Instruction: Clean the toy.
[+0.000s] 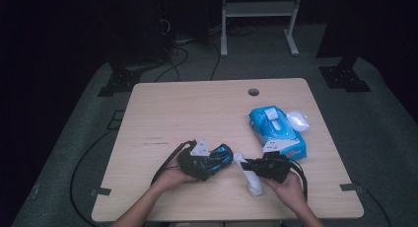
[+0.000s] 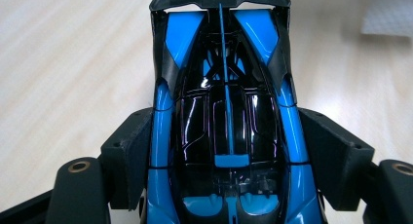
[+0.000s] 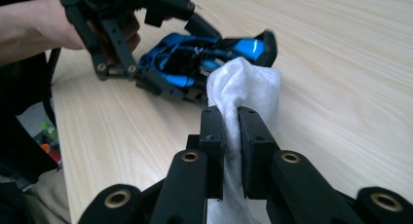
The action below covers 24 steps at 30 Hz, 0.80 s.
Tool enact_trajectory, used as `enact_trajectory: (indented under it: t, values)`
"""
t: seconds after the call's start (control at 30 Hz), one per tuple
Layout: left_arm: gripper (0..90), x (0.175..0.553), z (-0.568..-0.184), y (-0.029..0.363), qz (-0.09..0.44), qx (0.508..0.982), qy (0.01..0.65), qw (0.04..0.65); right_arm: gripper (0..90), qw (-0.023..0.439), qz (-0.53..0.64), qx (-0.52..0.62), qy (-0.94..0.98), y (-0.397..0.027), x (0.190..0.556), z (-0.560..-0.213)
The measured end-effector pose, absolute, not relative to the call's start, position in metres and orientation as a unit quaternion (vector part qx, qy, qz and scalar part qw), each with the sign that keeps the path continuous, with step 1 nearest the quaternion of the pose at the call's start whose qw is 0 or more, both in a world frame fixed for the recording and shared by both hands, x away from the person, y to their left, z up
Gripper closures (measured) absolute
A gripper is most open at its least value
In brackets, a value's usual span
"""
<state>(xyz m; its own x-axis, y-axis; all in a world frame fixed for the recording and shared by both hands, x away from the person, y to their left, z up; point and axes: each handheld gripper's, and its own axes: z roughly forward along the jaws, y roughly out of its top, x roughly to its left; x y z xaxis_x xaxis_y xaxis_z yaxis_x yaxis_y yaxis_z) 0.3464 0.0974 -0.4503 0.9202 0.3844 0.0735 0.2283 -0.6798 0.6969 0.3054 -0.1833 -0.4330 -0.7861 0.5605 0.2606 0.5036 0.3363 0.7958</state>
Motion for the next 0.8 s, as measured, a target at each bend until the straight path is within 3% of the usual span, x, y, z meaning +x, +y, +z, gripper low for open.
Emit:
enact_trajectory:
  t: [0.4,0.8]
  values:
    - [26.0,0.384,-0.459,0.067,0.115,0.917,0.173,0.34,81.0,0.05,0.468,0.352,0.809,-0.216,0.305,-0.437]
    - [23.8,0.396,-0.466,0.069,0.085,0.915,0.197,0.343,80.7,0.058,0.44,0.352,0.824,-0.217,0.308,-0.444]
